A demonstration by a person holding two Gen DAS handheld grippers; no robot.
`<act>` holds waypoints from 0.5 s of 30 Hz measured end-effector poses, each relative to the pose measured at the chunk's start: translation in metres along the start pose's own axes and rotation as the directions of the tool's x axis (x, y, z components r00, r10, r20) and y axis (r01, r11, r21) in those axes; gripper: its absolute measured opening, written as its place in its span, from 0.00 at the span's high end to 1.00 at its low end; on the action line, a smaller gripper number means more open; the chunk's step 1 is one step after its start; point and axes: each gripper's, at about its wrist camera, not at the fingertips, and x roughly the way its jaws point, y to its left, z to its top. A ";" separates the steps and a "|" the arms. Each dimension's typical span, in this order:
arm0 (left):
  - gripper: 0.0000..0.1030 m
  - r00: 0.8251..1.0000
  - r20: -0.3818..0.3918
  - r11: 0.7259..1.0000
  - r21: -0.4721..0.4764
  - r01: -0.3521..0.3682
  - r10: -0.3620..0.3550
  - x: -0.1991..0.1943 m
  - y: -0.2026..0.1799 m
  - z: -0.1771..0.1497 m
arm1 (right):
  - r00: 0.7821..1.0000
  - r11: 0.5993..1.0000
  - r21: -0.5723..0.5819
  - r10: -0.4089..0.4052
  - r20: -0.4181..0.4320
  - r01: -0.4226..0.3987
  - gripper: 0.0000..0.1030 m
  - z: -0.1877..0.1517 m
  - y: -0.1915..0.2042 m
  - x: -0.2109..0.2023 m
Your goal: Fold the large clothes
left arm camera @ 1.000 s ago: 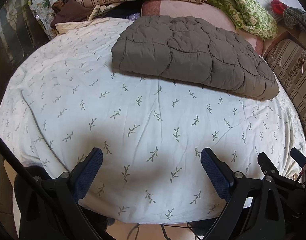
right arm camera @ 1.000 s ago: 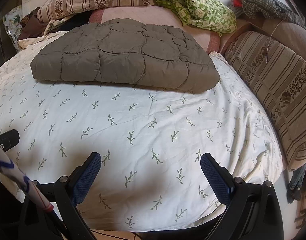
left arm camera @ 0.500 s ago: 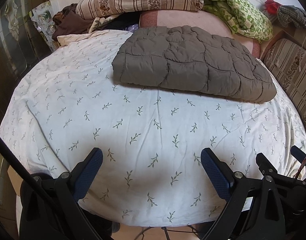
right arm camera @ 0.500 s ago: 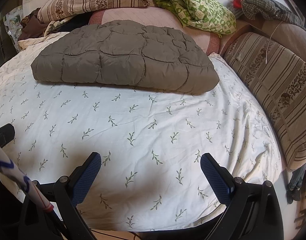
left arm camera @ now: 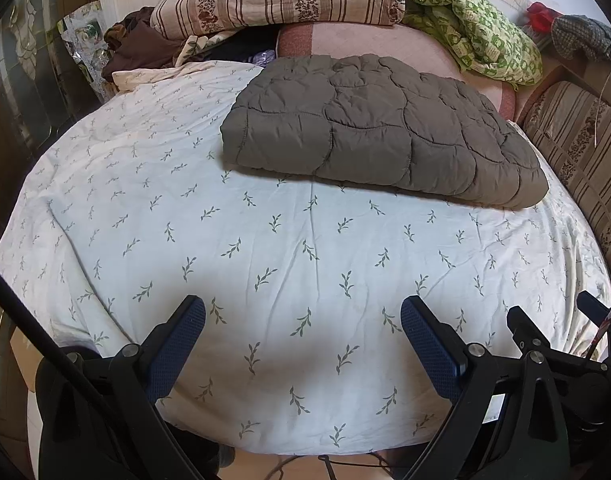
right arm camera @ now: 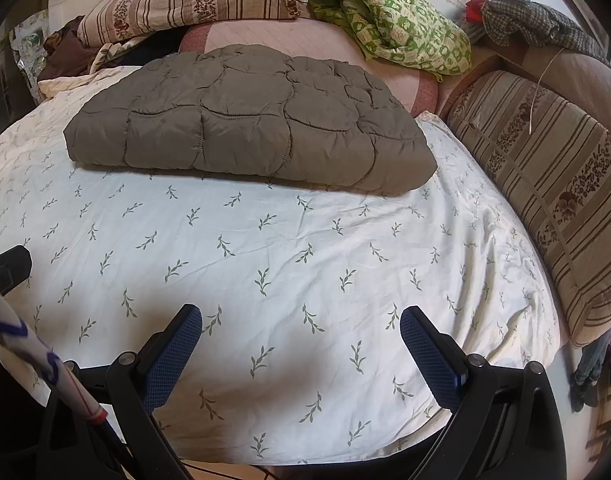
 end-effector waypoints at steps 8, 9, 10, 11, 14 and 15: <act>0.05 1.000 -0.009 1.000 -0.002 -0.007 0.007 0.004 0.002 0.000 | 1.000 1.000 0.011 -0.001 0.016 0.001 0.02 0.001 -0.002 -0.002; 0.05 1.000 -0.012 1.000 -0.003 -0.008 0.008 0.005 0.003 -0.001 | 1.000 1.000 0.012 -0.001 0.014 0.001 0.02 0.001 -0.002 -0.001; 0.05 1.000 -0.014 1.000 -0.004 -0.007 0.007 0.006 0.003 -0.001 | 1.000 1.000 0.013 -0.001 0.013 0.000 0.02 0.001 -0.001 -0.001; 0.05 1.000 -0.016 1.000 -0.005 -0.007 0.007 0.006 0.003 -0.001 | 1.000 1.000 0.012 -0.001 0.011 0.001 0.02 0.000 -0.001 0.000; 0.05 1.000 -0.020 1.000 -0.008 -0.011 0.011 0.008 0.005 -0.001 | 1.000 1.000 0.009 0.001 0.012 -0.001 0.02 0.000 -0.001 0.000; 0.05 1.000 -0.021 1.000 -0.009 -0.012 0.012 0.009 0.005 -0.001 | 1.000 1.000 0.008 0.002 0.013 -0.002 0.02 0.000 0.000 0.000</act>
